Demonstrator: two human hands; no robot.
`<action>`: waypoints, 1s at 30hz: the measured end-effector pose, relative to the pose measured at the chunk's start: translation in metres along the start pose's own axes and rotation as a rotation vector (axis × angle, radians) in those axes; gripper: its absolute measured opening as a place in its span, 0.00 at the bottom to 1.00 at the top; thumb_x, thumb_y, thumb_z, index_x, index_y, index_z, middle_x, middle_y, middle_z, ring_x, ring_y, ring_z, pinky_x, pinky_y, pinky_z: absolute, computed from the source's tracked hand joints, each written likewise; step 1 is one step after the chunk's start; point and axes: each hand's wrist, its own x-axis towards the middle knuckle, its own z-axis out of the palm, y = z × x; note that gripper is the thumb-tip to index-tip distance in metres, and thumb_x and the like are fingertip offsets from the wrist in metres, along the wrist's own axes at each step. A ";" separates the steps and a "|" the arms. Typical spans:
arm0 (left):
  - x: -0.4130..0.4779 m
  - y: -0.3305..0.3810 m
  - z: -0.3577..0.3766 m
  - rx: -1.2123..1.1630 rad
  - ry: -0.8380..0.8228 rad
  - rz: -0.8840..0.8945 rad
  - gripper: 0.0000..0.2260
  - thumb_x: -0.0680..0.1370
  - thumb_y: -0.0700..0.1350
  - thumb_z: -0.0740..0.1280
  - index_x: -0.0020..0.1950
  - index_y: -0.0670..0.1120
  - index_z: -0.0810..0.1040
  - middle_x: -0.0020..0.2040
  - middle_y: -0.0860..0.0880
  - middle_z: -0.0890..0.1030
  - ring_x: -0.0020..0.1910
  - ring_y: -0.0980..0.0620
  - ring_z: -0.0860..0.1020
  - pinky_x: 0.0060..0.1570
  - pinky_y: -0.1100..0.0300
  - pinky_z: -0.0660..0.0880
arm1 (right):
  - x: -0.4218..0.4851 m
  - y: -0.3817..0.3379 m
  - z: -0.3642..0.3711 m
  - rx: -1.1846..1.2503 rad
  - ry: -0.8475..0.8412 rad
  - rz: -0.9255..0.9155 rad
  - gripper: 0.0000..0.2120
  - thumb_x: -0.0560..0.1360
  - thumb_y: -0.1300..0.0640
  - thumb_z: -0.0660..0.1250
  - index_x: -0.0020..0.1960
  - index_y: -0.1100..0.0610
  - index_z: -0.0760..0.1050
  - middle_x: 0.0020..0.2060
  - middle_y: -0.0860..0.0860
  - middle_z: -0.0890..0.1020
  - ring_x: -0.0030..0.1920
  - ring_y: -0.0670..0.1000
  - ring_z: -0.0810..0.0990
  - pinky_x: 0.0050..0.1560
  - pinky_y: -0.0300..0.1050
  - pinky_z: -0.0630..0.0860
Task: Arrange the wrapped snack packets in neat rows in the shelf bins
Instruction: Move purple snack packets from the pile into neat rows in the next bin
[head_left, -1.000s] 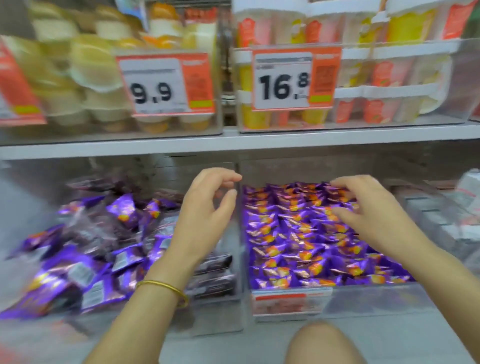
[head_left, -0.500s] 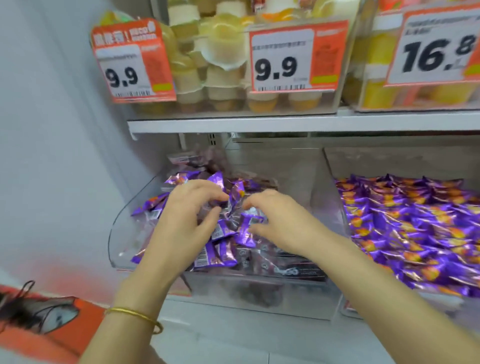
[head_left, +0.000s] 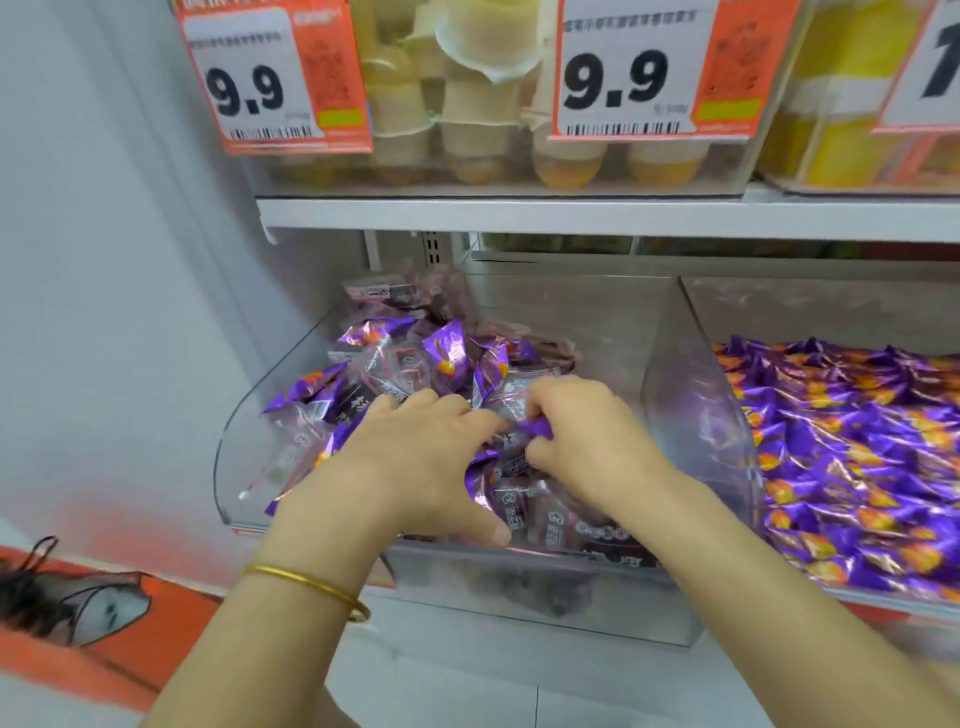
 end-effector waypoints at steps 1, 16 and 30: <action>0.002 -0.001 0.000 0.007 -0.017 0.001 0.37 0.66 0.69 0.66 0.71 0.59 0.61 0.66 0.56 0.67 0.65 0.51 0.62 0.62 0.52 0.60 | -0.001 0.003 -0.002 0.052 0.058 0.016 0.09 0.72 0.62 0.64 0.51 0.59 0.72 0.47 0.56 0.77 0.47 0.58 0.76 0.44 0.47 0.72; 0.006 0.002 0.008 -0.023 0.225 0.024 0.15 0.72 0.58 0.67 0.56 0.56 0.72 0.55 0.56 0.72 0.58 0.52 0.70 0.53 0.55 0.62 | -0.025 0.015 -0.019 0.779 0.279 0.113 0.12 0.72 0.68 0.61 0.43 0.52 0.75 0.42 0.48 0.80 0.43 0.50 0.80 0.42 0.38 0.78; 0.006 -0.004 0.011 -0.627 0.652 -0.058 0.04 0.77 0.41 0.64 0.45 0.50 0.73 0.41 0.54 0.77 0.44 0.51 0.75 0.46 0.55 0.72 | -0.024 0.012 -0.022 1.592 0.181 0.383 0.06 0.76 0.69 0.60 0.46 0.62 0.73 0.51 0.61 0.74 0.42 0.53 0.77 0.35 0.43 0.81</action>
